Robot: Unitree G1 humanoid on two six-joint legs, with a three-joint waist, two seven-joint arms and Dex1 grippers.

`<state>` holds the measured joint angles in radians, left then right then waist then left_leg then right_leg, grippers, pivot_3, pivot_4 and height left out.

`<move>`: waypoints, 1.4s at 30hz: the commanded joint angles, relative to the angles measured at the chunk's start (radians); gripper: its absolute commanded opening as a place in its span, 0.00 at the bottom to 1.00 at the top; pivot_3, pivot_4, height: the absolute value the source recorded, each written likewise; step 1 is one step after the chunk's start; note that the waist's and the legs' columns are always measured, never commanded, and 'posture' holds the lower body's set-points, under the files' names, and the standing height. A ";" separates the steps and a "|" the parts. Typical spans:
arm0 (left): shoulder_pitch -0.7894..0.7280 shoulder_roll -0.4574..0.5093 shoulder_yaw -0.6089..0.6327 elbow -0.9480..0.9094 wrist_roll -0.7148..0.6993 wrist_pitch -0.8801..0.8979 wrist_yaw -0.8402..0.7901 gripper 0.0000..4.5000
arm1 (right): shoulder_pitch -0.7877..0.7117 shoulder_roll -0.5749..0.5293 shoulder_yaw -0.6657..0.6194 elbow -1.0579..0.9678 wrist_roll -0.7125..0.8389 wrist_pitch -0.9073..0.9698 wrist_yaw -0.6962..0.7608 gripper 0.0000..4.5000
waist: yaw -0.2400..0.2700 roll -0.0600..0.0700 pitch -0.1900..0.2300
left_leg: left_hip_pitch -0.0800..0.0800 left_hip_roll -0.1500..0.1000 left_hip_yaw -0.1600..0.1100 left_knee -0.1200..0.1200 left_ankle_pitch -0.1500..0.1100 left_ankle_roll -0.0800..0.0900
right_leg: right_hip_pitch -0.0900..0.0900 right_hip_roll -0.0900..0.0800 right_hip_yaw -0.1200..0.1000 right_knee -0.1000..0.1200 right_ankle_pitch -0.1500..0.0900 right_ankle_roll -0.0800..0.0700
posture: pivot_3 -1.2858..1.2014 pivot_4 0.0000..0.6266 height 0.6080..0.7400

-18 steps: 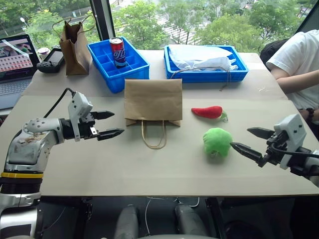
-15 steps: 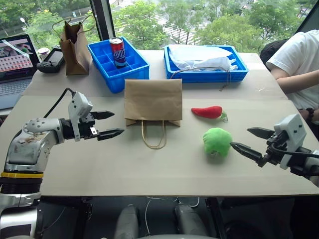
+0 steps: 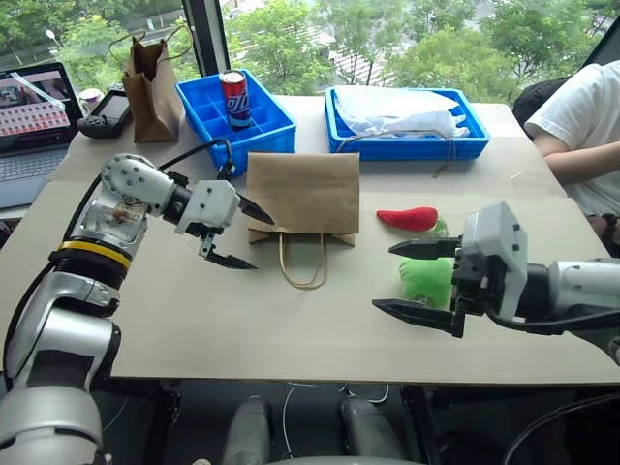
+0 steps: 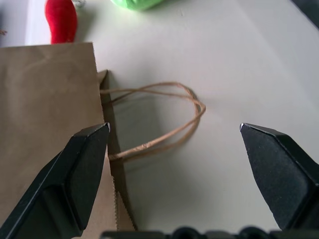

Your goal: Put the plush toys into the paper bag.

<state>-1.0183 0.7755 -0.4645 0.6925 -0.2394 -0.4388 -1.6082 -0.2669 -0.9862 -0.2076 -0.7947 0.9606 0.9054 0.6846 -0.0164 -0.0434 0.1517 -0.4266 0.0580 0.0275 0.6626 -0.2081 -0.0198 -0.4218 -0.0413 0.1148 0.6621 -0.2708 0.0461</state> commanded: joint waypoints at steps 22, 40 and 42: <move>-0.076 -0.340 0.113 0.453 0.244 -0.342 0.141 0.60 | 0.058 0.043 0.023 -0.026 -0.041 0.011 -0.183 1.00 | 0.002 0.000 0.000 | -0.009 -0.006 -0.012 0.009 0.000 0.001 | 0.001 0.000 0.000 0.002 -0.001 0.003 | 0.52 0.24 0.86; -0.061 -0.353 0.311 -0.080 0.035 0.426 0.103 0.00 | 0.261 0.196 0.075 -0.041 -0.090 0.042 -0.343 1.00 | -0.001 0.000 0.000 | -0.015 -0.008 -0.024 0.016 -0.001 0.002 | 0.003 0.000 -0.008 0.003 -0.002 0.004 | 0.52 0.24 0.86; -0.026 -0.340 0.315 -0.195 0.019 0.543 0.135 0.00 | 0.250 0.237 0.105 -0.029 -0.106 0.041 -0.370 1.00 | -0.005 0.000 0.000 | -0.015 -0.008 -0.024 0.015 -0.001 0.002 | 0.003 0.000 -0.008 0.003 -0.002 0.004 | 0.52 0.24 0.86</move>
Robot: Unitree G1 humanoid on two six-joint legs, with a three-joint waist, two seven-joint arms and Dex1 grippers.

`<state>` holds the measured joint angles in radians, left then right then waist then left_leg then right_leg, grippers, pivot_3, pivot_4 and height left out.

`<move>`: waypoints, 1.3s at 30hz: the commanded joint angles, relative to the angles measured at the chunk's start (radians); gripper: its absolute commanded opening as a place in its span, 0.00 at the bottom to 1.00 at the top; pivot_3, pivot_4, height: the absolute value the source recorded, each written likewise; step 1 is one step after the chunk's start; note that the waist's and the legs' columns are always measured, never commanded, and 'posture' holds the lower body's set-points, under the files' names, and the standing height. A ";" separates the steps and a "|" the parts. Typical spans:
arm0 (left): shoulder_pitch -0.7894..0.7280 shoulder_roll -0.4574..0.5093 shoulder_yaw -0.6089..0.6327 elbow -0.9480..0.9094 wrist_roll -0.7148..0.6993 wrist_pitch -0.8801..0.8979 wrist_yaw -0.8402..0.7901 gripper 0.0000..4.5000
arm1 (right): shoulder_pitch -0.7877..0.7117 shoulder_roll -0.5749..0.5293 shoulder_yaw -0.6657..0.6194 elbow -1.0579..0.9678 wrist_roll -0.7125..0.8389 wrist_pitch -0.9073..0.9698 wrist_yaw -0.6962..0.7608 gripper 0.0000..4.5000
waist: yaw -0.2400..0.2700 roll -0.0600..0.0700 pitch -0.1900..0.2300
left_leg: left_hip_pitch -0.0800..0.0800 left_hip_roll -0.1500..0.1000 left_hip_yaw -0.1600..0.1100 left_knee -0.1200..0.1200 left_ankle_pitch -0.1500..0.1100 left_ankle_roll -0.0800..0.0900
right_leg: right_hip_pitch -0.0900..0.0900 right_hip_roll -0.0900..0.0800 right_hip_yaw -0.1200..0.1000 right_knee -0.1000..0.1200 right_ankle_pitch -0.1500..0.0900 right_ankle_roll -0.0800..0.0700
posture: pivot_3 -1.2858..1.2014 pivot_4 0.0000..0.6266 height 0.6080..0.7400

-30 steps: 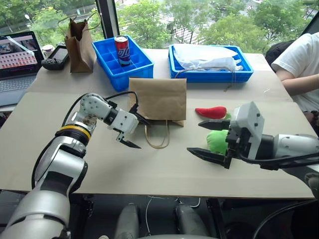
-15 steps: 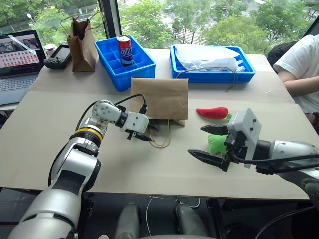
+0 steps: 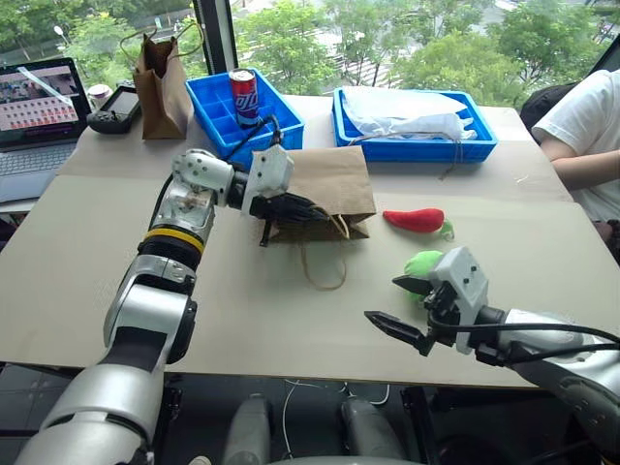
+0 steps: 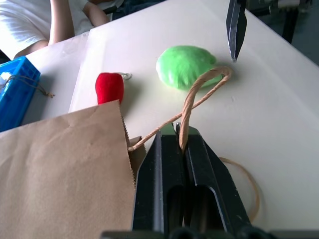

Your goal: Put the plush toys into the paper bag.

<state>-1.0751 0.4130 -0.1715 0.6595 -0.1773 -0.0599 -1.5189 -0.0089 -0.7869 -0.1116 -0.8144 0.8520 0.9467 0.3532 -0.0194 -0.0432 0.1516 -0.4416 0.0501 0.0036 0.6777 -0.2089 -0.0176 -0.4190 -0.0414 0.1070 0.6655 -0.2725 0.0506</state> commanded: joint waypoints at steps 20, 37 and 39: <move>0.117 -0.001 0.039 -0.630 -0.281 0.879 0.298 0.00 | -0.251 0.645 0.146 0.497 -0.242 -0.302 -0.173 0.00 | -0.016 0.002 0.000 | 0.001 -0.001 -0.003 0.000 0.001 0.001 | -0.001 0.000 -0.002 0.006 0.000 0.000 | 0.52 0.24 0.86; 0.106 -0.068 0.079 -0.603 -0.380 0.988 0.445 0.00 | -0.323 0.648 0.246 0.885 -0.552 -0.554 -0.057 0.00 | -0.026 0.003 0.000 | 0.002 -0.001 -0.003 0.000 0.002 0.001 | -0.001 0.000 -0.002 0.007 0.000 0.000 | 0.52 0.24 0.86; 0.092 -0.075 0.113 -0.587 -0.395 1.001 0.478 0.00 | -0.321 0.632 0.261 0.900 -0.584 -0.558 -0.052 0.00 | -0.025 0.003 0.000 | 0.002 -0.001 -0.003 0.000 0.002 0.000 | -0.001 0.000 -0.002 0.007 0.000 0.000 | 0.52 0.24 0.86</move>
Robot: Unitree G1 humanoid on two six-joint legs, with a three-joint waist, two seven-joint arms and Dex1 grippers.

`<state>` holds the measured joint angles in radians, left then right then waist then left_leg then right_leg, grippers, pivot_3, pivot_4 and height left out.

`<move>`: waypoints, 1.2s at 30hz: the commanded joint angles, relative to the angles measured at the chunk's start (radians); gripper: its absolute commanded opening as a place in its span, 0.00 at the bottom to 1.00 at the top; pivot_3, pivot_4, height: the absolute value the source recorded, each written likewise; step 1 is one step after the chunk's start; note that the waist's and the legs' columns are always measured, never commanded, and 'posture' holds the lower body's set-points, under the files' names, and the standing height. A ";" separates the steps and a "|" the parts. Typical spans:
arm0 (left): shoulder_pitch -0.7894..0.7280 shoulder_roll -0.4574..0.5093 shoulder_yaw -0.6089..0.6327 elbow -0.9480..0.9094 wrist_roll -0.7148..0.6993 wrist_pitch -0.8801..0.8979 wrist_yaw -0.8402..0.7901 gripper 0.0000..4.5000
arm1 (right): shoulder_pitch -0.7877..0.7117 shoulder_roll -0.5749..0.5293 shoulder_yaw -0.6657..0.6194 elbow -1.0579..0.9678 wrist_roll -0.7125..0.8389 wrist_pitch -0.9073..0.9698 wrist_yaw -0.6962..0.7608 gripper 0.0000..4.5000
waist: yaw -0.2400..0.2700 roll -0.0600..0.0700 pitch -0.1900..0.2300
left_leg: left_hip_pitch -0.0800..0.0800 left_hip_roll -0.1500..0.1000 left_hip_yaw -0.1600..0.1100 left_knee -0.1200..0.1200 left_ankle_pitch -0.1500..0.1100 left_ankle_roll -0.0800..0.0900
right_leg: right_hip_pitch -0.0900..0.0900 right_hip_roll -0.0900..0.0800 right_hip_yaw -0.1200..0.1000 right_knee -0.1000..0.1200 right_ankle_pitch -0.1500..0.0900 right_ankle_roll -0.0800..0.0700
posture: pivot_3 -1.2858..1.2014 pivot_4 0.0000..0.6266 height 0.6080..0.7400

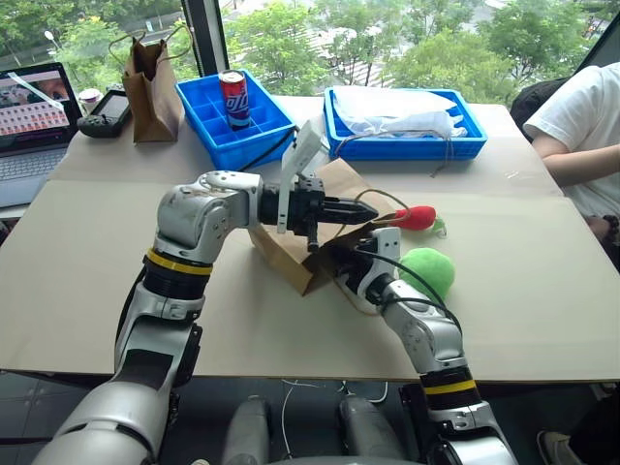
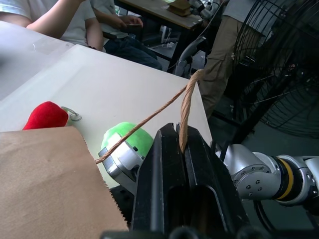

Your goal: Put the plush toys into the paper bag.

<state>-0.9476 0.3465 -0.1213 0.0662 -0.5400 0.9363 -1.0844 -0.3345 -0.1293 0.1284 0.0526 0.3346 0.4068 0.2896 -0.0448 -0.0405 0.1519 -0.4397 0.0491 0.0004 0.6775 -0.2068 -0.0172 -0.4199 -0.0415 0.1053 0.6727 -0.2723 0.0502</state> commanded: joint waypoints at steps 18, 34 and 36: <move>-0.148 -0.066 0.379 0.151 -0.169 0.114 0.404 0.00 | 0.002 -0.053 0.070 0.032 -0.170 0.035 0.094 0.00 | 0.002 0.000 0.000 | 0.002 0.000 -0.001 0.000 0.000 0.000 | 0.003 0.000 0.000 0.000 0.000 0.000 | 0.52 0.24 0.86; -0.208 -0.100 0.516 0.230 -0.292 0.143 0.576 0.00 | 0.039 -0.074 0.093 -0.024 -0.225 0.098 0.105 0.00 | 0.004 0.000 0.000 | 0.002 -0.001 -0.001 -0.001 0.000 -0.001 | 0.003 0.000 0.000 -0.001 0.000 0.000 | 0.52 0.24 0.86; -0.199 -0.099 0.514 0.225 -0.297 0.145 0.579 0.00 | 0.042 -0.075 0.097 -0.027 -0.230 0.100 0.106 0.00 | 0.005 0.000 0.000 | 0.002 -0.001 -0.001 -0.001 0.000 -0.001 | 0.003 0.000 0.000 -0.001 0.000 0.000 | 0.52 0.24 0.86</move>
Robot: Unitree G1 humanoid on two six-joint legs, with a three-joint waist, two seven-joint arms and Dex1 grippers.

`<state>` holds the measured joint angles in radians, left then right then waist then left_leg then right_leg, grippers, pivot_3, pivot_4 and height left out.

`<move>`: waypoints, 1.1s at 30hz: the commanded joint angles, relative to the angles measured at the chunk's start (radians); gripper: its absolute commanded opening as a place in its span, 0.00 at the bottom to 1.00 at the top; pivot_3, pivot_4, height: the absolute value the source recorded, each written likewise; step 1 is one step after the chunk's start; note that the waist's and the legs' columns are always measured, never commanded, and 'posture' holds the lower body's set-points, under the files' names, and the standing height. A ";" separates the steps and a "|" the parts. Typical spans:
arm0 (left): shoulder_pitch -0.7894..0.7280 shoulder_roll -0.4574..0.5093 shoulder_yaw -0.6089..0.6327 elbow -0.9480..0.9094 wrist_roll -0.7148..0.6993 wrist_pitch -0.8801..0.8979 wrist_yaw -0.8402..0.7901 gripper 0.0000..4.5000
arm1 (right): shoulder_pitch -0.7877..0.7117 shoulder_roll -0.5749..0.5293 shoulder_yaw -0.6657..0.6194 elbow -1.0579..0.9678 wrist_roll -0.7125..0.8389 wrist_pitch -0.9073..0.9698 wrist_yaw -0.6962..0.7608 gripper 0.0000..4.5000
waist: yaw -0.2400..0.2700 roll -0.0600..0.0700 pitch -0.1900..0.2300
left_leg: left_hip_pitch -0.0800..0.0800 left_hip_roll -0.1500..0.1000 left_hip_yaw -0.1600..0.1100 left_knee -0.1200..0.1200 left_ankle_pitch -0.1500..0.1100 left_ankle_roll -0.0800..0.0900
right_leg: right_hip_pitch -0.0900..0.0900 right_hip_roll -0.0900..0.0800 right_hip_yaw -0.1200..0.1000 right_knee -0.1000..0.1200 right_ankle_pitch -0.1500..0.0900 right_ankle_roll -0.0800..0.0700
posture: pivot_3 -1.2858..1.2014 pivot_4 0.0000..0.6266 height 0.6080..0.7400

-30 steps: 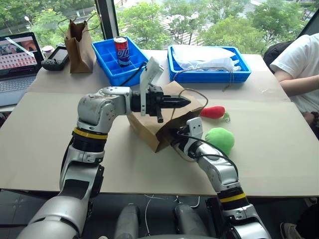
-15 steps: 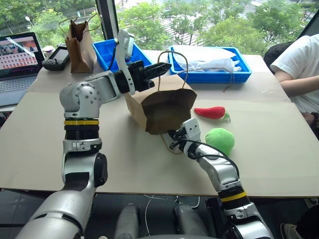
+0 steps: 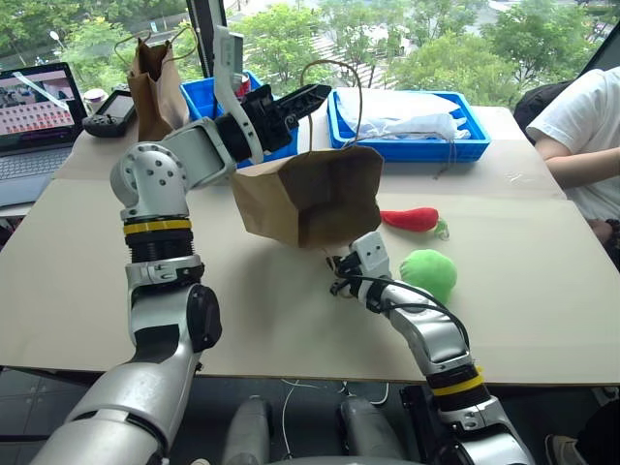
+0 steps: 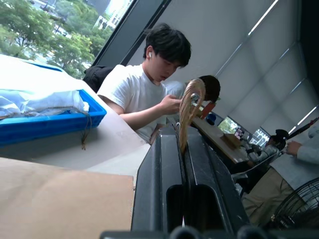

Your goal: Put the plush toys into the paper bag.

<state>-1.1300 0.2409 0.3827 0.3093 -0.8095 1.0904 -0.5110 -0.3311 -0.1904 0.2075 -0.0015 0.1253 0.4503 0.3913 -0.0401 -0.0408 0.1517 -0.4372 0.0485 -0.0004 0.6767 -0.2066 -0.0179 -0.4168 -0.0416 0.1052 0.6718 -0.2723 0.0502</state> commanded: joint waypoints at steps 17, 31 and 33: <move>0.150 -0.004 0.048 -0.226 -0.237 0.175 0.105 0.00 | 0.078 -0.190 -0.107 -0.520 0.158 0.347 0.107 0.00 | -0.004 0.000 0.000 | -0.002 0.000 0.000 -0.001 0.000 0.000 | -0.003 0.000 0.000 0.000 0.000 0.000 | 0.52 0.24 0.86; 0.233 -0.037 0.024 -0.315 -0.388 0.225 0.227 0.00 | -0.023 -0.415 -0.220 -0.637 0.190 0.382 0.170 0.00 | 0.001 0.000 0.001 | -0.002 -0.001 -0.001 -0.002 0.001 -0.002 | -0.003 -0.001 0.000 -0.002 0.000 0.000 | 0.52 0.24 0.86; 0.235 -0.026 0.016 -0.316 -0.399 0.231 0.229 0.00 | -0.023 -0.426 -0.335 -0.645 0.245 0.425 0.178 0.00 | 0.001 0.000 0.001 | -0.002 -0.001 -0.001 -0.002 0.001 -0.002 | -0.003 -0.001 0.000 -0.002 0.000 0.000 | 0.52 0.24 0.86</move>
<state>-0.8908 0.2006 0.3995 0.0317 -1.1750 1.3155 -0.2832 -0.3359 -0.5844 -0.0013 -0.6024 0.3208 0.8446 0.5659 -0.0386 -0.0410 0.1523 -0.4396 0.0469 -0.0014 0.6746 -0.2056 -0.0196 -0.4196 -0.0431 0.1054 0.6701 -0.2722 0.0501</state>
